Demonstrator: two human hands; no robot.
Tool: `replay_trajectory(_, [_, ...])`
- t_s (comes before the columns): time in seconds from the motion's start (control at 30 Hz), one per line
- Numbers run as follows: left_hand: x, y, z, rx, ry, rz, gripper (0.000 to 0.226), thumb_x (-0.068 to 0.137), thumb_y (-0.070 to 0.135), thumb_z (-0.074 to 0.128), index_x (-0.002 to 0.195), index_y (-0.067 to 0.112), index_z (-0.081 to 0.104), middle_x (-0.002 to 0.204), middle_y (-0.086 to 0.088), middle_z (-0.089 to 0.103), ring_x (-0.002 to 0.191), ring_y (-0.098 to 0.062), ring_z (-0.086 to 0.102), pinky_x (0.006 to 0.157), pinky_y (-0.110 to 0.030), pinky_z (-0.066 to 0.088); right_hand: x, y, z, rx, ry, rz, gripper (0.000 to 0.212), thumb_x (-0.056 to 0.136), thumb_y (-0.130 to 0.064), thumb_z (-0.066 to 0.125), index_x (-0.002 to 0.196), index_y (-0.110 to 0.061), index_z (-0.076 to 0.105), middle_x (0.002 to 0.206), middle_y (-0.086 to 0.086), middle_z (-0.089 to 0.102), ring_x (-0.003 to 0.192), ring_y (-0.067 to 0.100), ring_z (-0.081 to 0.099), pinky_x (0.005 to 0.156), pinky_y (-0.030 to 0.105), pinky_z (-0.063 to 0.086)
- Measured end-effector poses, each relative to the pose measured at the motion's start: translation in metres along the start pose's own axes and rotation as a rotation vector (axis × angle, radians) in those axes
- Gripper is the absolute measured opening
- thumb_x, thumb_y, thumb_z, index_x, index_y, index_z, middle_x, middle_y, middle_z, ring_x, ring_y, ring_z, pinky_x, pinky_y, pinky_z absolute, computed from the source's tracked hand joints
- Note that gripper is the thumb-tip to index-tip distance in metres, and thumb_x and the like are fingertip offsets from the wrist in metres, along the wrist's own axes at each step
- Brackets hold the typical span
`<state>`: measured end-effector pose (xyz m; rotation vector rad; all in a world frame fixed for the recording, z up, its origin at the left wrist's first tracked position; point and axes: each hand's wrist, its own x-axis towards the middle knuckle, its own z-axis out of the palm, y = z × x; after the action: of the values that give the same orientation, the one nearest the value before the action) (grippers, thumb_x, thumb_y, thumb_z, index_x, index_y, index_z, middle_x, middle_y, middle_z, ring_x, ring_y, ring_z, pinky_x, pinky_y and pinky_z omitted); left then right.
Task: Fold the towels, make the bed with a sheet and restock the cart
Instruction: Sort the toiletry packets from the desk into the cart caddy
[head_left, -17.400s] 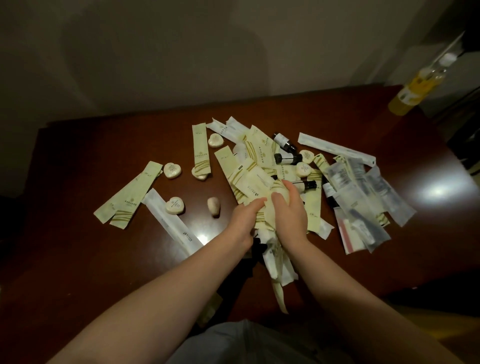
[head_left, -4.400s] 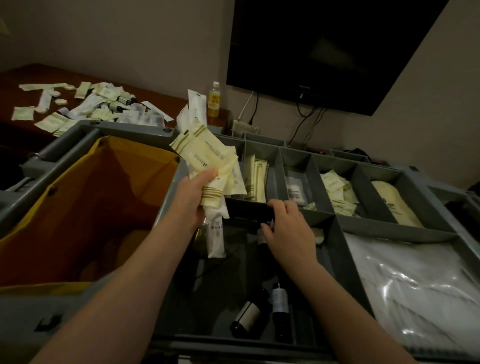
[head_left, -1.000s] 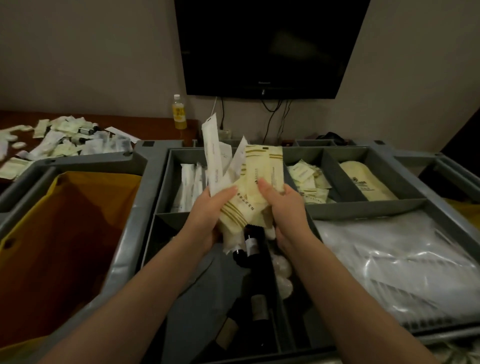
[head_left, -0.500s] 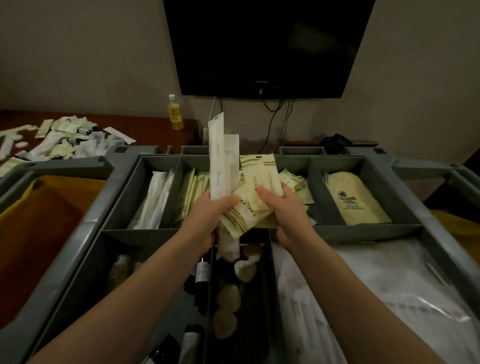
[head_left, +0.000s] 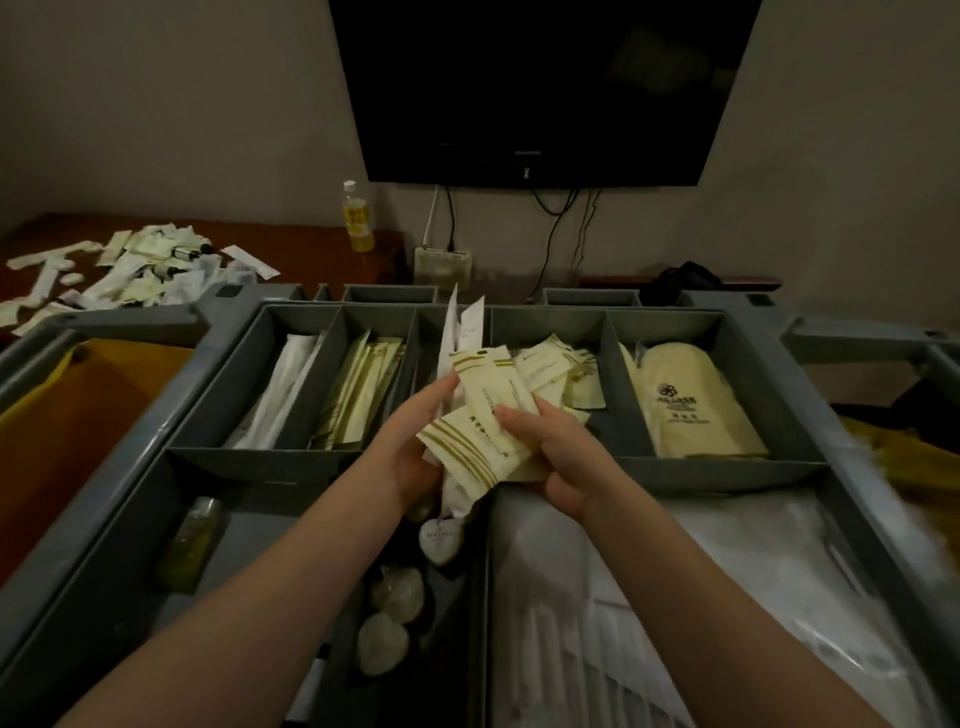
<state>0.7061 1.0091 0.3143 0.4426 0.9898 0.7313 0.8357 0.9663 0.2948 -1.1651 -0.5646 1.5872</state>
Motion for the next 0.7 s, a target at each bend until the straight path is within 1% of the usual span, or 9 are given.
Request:
replay_trajectory(0.1, [-0.002, 0.001, 0.007, 0.044, 0.073, 0.001, 0.02, 0.094, 0.023, 0.055, 0.096, 0.004, 0.061, 0.082, -0.018, 0.069, 0.08, -0.03, 0.063, 0.065, -0.042, 0.049, -0.001, -0.002, -0.009, 0.054, 0.049, 0.027, 0.022, 0.088, -0.009, 0.062, 0.109, -0.014, 0.06, 0.082, 0.004, 0.074, 0.072, 0.018, 0.072, 0.058, 0.031, 0.057])
replay_trajectory(0.2, [0.0, 0.0, 0.006, 0.085, 0.149, 0.039, 0.02, 0.089, 0.012, 0.061, 0.103, -0.001, 0.06, 0.095, -0.019, 0.065, 0.087, -0.032, 0.062, 0.077, -0.046, 0.05, -0.002, -0.007, -0.016, 0.13, 0.13, 0.016, 0.016, 0.09, -0.01, 0.061, 0.105, -0.013, 0.059, 0.075, 0.004, 0.074, 0.065, 0.017, 0.071, 0.053, 0.03, 0.057])
replay_trajectory(0.23, [0.002, -0.001, 0.004, 0.123, 0.18, 0.075, 0.024, 0.087, 0.011, 0.062, 0.106, -0.003, 0.061, 0.095, -0.017, 0.065, 0.087, -0.031, 0.062, 0.079, -0.043, 0.051, -0.002, -0.01, -0.019, 0.157, 0.157, 0.004, 0.017, 0.089, -0.01, 0.062, 0.106, -0.011, 0.059, 0.078, 0.006, 0.074, 0.069, 0.019, 0.072, 0.057, 0.032, 0.059])
replay_trajectory(0.3, [0.002, -0.003, 0.001, 0.205, 0.232, 0.165, 0.028, 0.085, 0.009, 0.064, 0.111, -0.003, 0.06, 0.089, -0.014, 0.064, 0.082, -0.027, 0.061, 0.074, -0.039, 0.053, 0.003, -0.02, -0.025, 0.104, 0.24, -0.07, 0.026, 0.089, -0.012, 0.063, 0.114, -0.01, 0.058, 0.096, 0.011, 0.072, 0.086, 0.024, 0.071, 0.074, 0.04, 0.059])
replay_trajectory(0.37, [-0.001, -0.003, -0.004, 0.275, 0.255, 0.262, 0.026, 0.086, 0.008, 0.063, 0.11, -0.001, 0.059, 0.087, -0.013, 0.063, 0.08, -0.025, 0.061, 0.068, -0.037, 0.052, 0.012, -0.034, -0.033, -0.116, 0.36, -0.209, 0.035, 0.091, -0.014, 0.061, 0.125, -0.011, 0.054, 0.111, 0.009, 0.067, 0.097, 0.024, 0.067, 0.085, 0.043, 0.056])
replay_trajectory(0.47, [-0.01, 0.002, -0.017, 0.365, 0.258, 0.374, 0.032, 0.087, 0.009, 0.062, 0.117, -0.001, 0.057, 0.093, -0.012, 0.064, 0.086, -0.026, 0.061, 0.07, -0.036, 0.051, 0.029, -0.058, -0.042, -0.489, 0.466, -0.38, 0.05, 0.092, -0.019, 0.06, 0.138, -0.016, 0.04, 0.12, 0.001, 0.059, 0.1, 0.017, 0.06, 0.081, 0.033, 0.052])
replay_trajectory(0.57, [-0.024, 0.009, -0.025, 0.423, 0.208, 0.462, 0.026, 0.09, 0.009, 0.057, 0.116, 0.006, 0.054, 0.087, -0.005, 0.061, 0.076, -0.016, 0.059, 0.057, -0.025, 0.05, 0.048, -0.066, -0.051, -1.003, 0.471, -0.313, 0.065, 0.091, -0.028, 0.06, 0.146, -0.016, 0.026, 0.135, 0.011, 0.052, 0.117, 0.028, 0.053, 0.094, 0.04, 0.048])
replay_trajectory(0.63, [-0.033, 0.014, -0.029, 0.44, 0.178, 0.511, 0.022, 0.092, 0.008, 0.054, 0.113, 0.012, 0.052, 0.084, -0.002, 0.059, 0.072, -0.011, 0.056, 0.051, -0.019, 0.048, 0.054, -0.056, -0.052, -1.407, 0.527, -0.311, 0.075, 0.092, -0.036, 0.059, 0.15, -0.016, 0.017, 0.147, 0.015, 0.036, 0.133, 0.033, 0.037, 0.107, 0.043, 0.034])
replay_trajectory(0.7, [-0.039, 0.018, -0.033, 0.44, 0.157, 0.546, 0.022, 0.092, 0.006, 0.052, 0.112, 0.014, 0.051, 0.087, -0.002, 0.059, 0.077, -0.012, 0.056, 0.059, -0.022, 0.047, 0.052, -0.043, -0.043, -1.608, 0.587, -0.455, 0.069, 0.093, -0.04, 0.054, 0.15, -0.018, 0.02, 0.153, 0.011, 0.026, 0.14, 0.031, 0.024, 0.113, 0.044, 0.021])
